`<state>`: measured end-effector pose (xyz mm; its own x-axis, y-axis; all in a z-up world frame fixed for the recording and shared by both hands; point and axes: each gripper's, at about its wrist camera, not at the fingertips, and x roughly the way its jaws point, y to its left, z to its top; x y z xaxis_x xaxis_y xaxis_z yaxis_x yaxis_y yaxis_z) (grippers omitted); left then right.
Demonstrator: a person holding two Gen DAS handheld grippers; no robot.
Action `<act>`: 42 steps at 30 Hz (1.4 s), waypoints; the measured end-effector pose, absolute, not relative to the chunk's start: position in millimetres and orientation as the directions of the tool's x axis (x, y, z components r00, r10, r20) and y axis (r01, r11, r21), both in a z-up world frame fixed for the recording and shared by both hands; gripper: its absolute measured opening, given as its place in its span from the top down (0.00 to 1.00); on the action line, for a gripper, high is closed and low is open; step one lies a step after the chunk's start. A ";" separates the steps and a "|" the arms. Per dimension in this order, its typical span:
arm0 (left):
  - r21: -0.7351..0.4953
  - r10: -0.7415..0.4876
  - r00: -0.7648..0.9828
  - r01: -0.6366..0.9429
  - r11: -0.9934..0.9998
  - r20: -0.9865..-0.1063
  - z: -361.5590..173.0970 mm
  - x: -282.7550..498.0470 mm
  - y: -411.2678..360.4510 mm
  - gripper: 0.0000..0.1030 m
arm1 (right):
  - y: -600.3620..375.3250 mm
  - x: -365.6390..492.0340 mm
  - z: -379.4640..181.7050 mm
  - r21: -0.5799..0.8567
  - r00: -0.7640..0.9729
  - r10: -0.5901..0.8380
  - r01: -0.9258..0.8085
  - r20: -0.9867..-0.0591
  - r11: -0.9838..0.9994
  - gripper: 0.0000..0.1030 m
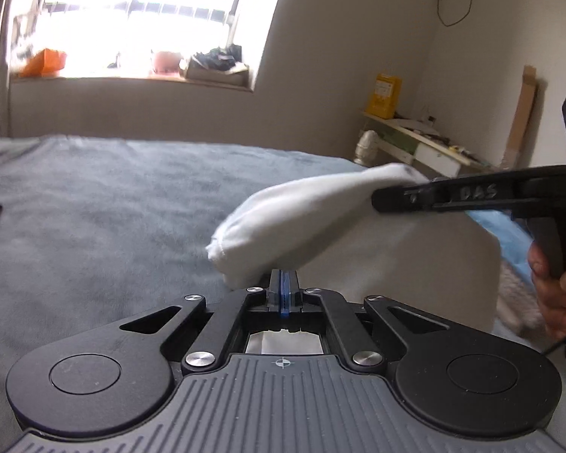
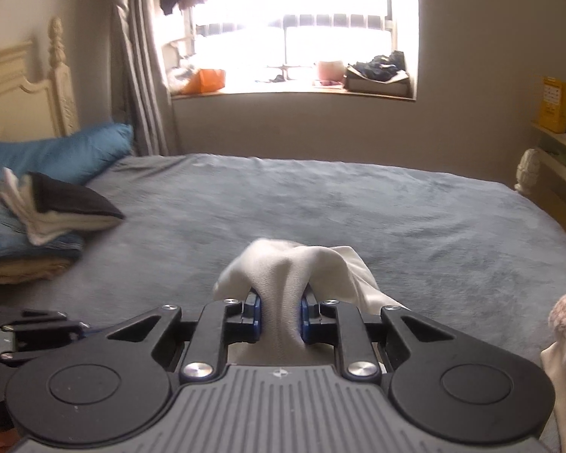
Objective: Fold clothes
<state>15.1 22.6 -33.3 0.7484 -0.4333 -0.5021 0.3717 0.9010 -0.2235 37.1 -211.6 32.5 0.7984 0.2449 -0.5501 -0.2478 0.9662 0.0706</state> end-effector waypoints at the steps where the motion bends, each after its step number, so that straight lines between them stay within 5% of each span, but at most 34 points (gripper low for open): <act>1: -0.230 -0.435 0.744 0.370 0.900 -0.507 -32.8 11.7 28.8 1.00 | -209.9 32.3 36.8 0.085 0.796 0.261 -0.258 -0.546 0.962 0.80; 20: -0.274 -0.362 0.724 0.244 0.930 -0.587 -35.6 -21.0 104.4 1.00 | -205.3 22.2 65.8 0.611 0.613 0.706 -0.421 -0.353 0.671 0.81; 33: -0.250 -0.420 0.619 0.346 0.904 -0.663 -84.0 4.7 52.4 0.99 | -343.1 53.8 -80.1 0.765 0.660 0.522 0.127 -0.540 0.632 0.78; 42: -0.241 -0.446 0.564 0.401 0.884 -0.695 -97.2 10.6 32.7 0.99 | -362.2 27.5 -70.4 0.610 0.681 0.343 0.191 -0.646 0.769 0.54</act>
